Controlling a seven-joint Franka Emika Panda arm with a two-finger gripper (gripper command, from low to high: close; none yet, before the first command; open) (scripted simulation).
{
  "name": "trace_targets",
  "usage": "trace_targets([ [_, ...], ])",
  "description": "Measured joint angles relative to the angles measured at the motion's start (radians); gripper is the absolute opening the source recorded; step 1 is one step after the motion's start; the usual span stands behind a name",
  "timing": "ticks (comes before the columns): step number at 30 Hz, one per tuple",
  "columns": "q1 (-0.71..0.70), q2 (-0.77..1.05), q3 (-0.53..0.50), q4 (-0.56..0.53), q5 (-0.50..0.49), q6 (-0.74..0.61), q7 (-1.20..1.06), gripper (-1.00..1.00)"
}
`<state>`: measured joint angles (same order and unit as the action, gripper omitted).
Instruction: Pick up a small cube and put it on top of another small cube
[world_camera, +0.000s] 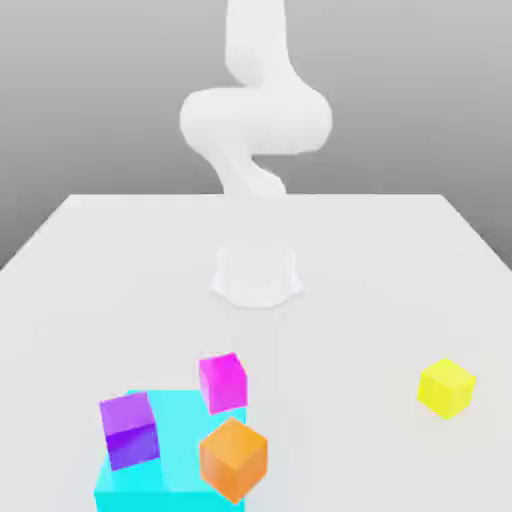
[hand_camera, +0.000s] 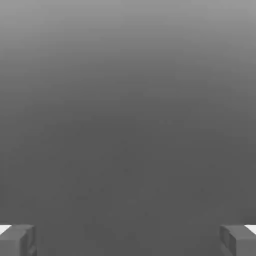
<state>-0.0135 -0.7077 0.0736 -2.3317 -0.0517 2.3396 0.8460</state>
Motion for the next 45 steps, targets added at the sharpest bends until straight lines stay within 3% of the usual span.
trace_targets([
  [8, -0.037, 0.304, 0.222, -0.102, -0.161, 0.127, 0.144, 0.0],
  [16, 0.0, 0.597, 0.36, -0.203, -0.292, 0.252, 0.267, 0.0],
  [20, 0.079, 0.724, 0.399, -0.257, -0.297, 0.327, 0.285, 0.0],
  [25, 0.123, 0.844, 0.472, -0.324, -0.199, 0.432, 0.232, 0.0],
  [28, 0.16, 0.908, 0.436, -0.317, -0.249, 0.48, 0.273, 0.0],
  [34, 0.28, 1.044, 0.276, -0.282, -0.44, 0.57, 0.417, 0.0],
  [35, 0.307, 1.065, 0.244, -0.276, -0.465, 0.584, 0.436, -1.0],
  [41, 0.32, 1.076, 0.228, -0.274, -0.48, 0.593, 0.448, -1.0],
  [45, 0.253, 1.014, 0.313, -0.29, -0.397, 0.552, 0.385, -1.0],
])
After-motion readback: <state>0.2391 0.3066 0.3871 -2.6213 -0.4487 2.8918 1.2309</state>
